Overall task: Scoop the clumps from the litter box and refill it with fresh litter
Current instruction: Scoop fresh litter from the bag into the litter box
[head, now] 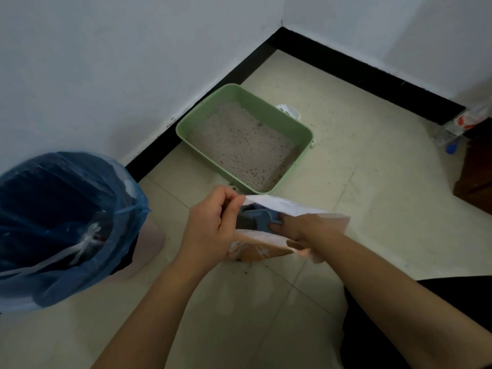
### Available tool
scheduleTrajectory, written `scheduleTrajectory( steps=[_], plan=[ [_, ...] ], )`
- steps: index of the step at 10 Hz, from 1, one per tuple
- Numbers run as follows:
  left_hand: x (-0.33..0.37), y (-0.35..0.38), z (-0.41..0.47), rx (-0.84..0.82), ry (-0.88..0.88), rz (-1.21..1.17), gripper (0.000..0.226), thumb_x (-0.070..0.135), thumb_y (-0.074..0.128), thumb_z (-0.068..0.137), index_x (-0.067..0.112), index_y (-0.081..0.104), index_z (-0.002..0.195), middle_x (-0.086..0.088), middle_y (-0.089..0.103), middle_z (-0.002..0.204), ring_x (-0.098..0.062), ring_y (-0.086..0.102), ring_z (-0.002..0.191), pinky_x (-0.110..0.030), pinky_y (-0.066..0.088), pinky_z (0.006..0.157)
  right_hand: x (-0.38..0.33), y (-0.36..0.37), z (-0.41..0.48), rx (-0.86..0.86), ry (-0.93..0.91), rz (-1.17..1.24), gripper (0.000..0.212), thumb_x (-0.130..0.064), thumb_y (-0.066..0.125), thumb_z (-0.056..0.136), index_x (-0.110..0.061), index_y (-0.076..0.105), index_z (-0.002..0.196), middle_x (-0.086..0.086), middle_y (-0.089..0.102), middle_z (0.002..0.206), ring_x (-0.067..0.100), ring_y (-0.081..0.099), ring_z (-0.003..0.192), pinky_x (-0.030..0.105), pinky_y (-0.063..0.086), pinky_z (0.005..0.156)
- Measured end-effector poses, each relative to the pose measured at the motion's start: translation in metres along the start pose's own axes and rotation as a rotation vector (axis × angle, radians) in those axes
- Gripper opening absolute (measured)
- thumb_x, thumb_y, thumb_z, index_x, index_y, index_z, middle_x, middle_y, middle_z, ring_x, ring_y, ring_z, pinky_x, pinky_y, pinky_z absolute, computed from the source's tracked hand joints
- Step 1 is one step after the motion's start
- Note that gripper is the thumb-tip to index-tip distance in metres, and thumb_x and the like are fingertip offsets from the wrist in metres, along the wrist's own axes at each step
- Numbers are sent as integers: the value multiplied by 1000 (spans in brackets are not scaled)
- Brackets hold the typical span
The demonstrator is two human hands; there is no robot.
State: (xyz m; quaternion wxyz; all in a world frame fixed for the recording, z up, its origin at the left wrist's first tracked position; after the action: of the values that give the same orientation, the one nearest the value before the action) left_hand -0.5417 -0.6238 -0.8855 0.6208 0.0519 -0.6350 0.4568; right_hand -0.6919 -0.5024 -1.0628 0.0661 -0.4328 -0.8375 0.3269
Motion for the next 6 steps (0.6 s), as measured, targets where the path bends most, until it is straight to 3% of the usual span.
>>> scheduleTrajectory(
  steps=[1,2,3,4,5,6],
  plan=[
    [-4,1,10,21,-47,-16,17,21,55,99,13,58,84,13,56,68,-1,57,65,-11,39,52,2,-2,24,60,11,-82,55,-61,46,93,-29,51,138,3,55,138,26,53,122,44,41,106],
    [-14,0,12,42,-149,-105,15,20,56,99,12,60,87,14,58,72,4,57,69,-8,41,56,-5,-2,23,4,12,-83,46,-42,45,102,-17,48,140,10,51,140,28,45,131,44,34,113],
    [-22,-1,13,44,-198,-199,16,19,56,98,8,61,87,11,59,72,3,55,66,-10,42,57,-13,-11,11,14,43,-73,50,-39,43,103,-18,37,148,8,39,152,27,36,140,41,26,118],
    [-24,-3,18,62,-209,-280,18,18,55,99,10,60,84,9,57,69,2,53,61,-10,41,56,-20,-9,10,-18,44,-82,44,-24,41,106,-11,37,147,9,40,150,26,37,139,32,27,112],
    [-22,-4,23,88,-185,-283,19,19,54,100,10,58,83,10,54,67,4,51,59,-9,38,54,-19,1,24,94,49,-83,34,-20,45,103,-6,58,130,15,57,133,31,52,125,38,41,102],
    [-21,-9,23,111,-182,-261,19,21,54,100,9,58,85,10,55,68,6,53,61,-7,38,54,-31,-11,12,207,20,-115,30,-24,50,97,-9,66,116,15,65,119,34,60,111,44,49,91]
  ],
)
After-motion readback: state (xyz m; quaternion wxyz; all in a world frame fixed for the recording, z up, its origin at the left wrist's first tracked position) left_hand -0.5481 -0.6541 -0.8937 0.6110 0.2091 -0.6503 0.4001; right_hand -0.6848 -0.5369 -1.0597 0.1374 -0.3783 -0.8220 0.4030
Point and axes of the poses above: each hand's wrist, its own z-axis towards the middle knuckle, its own y-axis out of the palm, x = y × z, the point moved 9 cm from there along z, towards the middle knuckle
